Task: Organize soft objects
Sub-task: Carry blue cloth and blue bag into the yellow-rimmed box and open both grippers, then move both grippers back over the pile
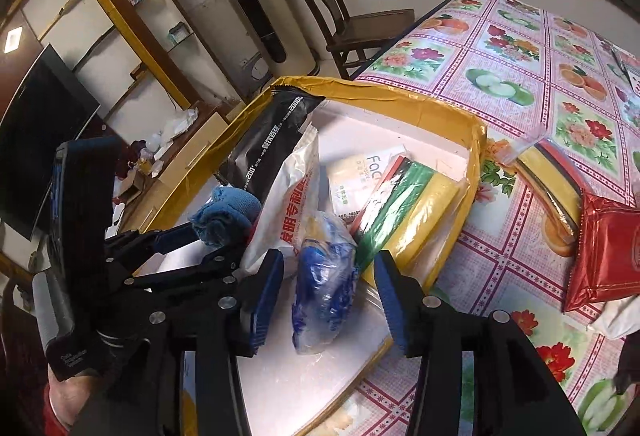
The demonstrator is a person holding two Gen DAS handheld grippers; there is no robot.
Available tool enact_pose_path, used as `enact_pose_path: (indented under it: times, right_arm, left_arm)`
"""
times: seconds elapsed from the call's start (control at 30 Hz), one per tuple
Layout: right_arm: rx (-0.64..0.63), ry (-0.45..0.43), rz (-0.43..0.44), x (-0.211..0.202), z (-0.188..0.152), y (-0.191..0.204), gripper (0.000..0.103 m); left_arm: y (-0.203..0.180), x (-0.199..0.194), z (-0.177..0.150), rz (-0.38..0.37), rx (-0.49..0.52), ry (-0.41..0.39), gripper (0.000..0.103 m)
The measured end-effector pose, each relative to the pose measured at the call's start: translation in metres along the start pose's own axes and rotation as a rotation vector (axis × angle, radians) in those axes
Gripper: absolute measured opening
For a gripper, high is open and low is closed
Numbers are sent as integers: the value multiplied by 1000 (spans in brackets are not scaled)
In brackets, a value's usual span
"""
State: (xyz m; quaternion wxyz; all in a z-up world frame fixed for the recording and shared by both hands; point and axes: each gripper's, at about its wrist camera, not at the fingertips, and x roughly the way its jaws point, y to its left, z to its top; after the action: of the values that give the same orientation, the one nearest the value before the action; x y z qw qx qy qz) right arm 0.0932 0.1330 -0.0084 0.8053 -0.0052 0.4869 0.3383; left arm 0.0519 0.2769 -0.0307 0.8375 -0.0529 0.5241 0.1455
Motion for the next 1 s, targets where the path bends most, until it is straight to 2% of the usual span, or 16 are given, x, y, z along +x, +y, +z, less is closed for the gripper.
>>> enact_pose_path:
  times: [0.17, 0.33, 0.5, 0.7, 0.93, 1.0]
  right_arm:
    - [2, -36, 8, -23, -4, -6, 55]
    - [2, -82, 18, -47, -7, -11, 56]
    - [-6, -117, -7, -74, -17, -22, 57]
    - [9, -175, -74, -111, -33, -47, 65]
    - [67, -221, -167, -155, -58, -91, 68]
    - [73, -246, -221, -169, -65, -102, 69]
  left_arm:
    - [-1, -18, -3, 13, -7, -44, 76]
    - [-9, -45, -8, 27, 13, -99, 76]
    - [-22, -77, -11, 0, 11, -183, 77]
    - [-65, -103, -14, -70, 67, -239, 80]
    - [-130, -113, -22, -145, 130, -273, 80]
    - [-149, -116, -24, -159, 153, -281, 80]
